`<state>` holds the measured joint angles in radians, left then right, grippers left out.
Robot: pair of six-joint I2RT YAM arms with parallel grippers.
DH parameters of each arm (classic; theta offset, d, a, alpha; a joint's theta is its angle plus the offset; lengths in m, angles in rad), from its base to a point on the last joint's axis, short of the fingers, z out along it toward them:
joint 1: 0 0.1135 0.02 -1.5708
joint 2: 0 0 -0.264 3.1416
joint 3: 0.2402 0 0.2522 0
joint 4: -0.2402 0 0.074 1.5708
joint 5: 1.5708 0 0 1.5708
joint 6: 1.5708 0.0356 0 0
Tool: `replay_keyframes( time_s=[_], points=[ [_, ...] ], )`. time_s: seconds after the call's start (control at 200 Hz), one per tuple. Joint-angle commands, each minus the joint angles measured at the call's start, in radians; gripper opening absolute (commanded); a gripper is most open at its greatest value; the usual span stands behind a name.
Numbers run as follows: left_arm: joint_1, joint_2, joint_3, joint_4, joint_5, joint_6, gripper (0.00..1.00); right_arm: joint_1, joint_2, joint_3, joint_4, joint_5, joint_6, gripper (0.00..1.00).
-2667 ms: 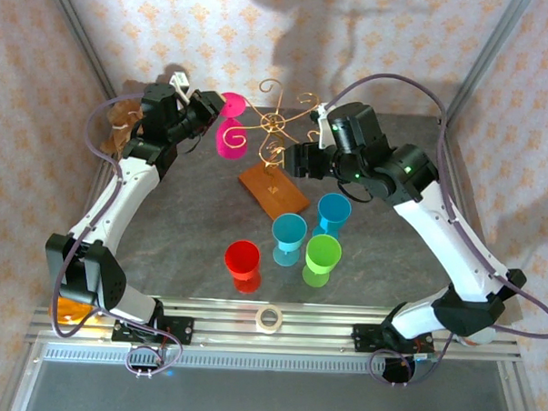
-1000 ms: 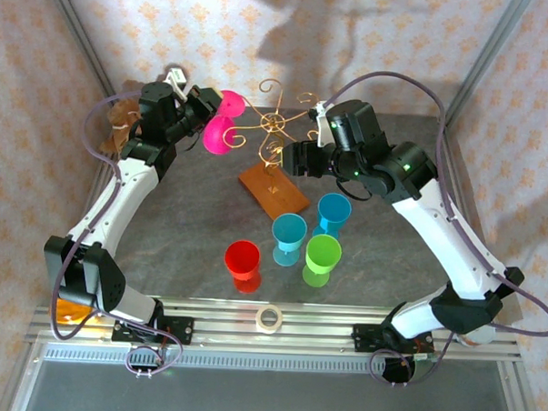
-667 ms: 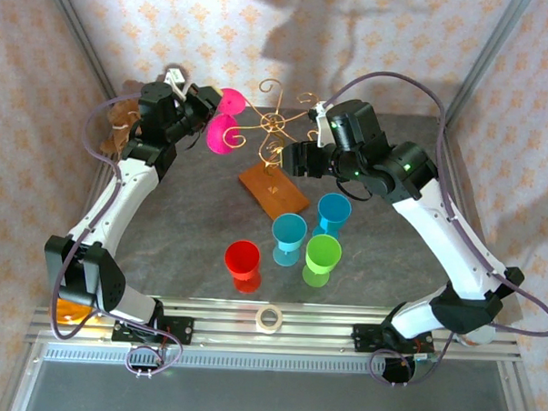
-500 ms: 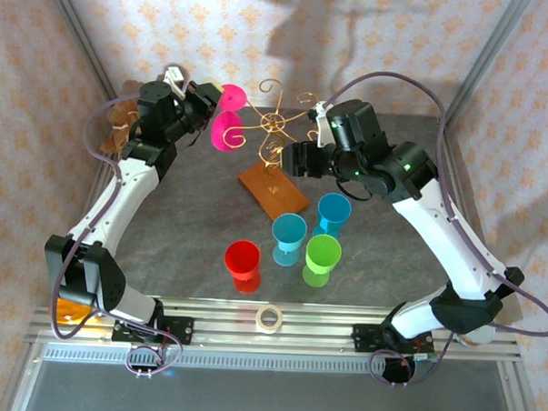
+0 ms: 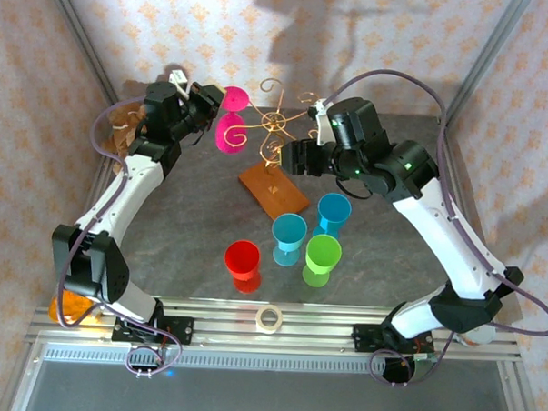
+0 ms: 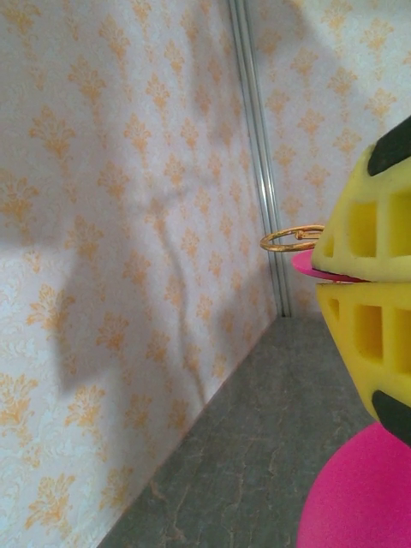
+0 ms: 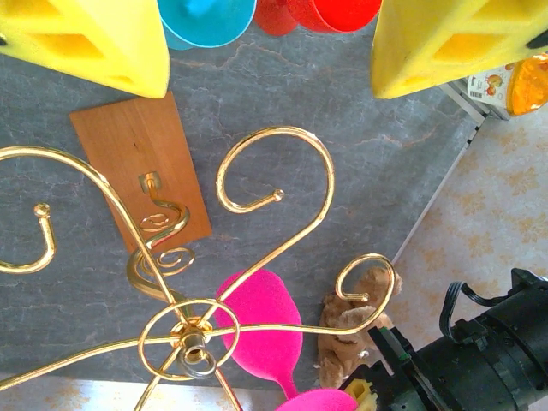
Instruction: Take the wine glass off the wine glass rack
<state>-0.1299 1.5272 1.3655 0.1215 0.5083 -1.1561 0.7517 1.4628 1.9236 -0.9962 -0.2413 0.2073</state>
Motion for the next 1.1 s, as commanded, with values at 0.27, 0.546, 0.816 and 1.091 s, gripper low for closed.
replay_keyframes(
  time_s=[0.27, 0.546, 0.816, 1.091],
  points=[
    [0.009, 0.003, 0.041, 0.062, -0.033, -0.024, 0.00, -0.005, 0.002, 0.037, -0.009, -0.010, -0.022, 0.64],
    [0.007, 0.009, 0.060, 0.052, -0.033, -0.016, 0.00, -0.004, 0.001, 0.037, -0.009, -0.010, -0.029, 0.64],
    [0.003, 0.046, 0.104, 0.043, -0.016, -0.014, 0.00, -0.005, -0.002, 0.033, -0.006, -0.010, -0.042, 0.64],
    [-0.021, 0.067, 0.135, 0.044, 0.037, -0.015, 0.00, -0.005, -0.002, 0.033, -0.002, -0.015, -0.049, 0.64]
  ],
)
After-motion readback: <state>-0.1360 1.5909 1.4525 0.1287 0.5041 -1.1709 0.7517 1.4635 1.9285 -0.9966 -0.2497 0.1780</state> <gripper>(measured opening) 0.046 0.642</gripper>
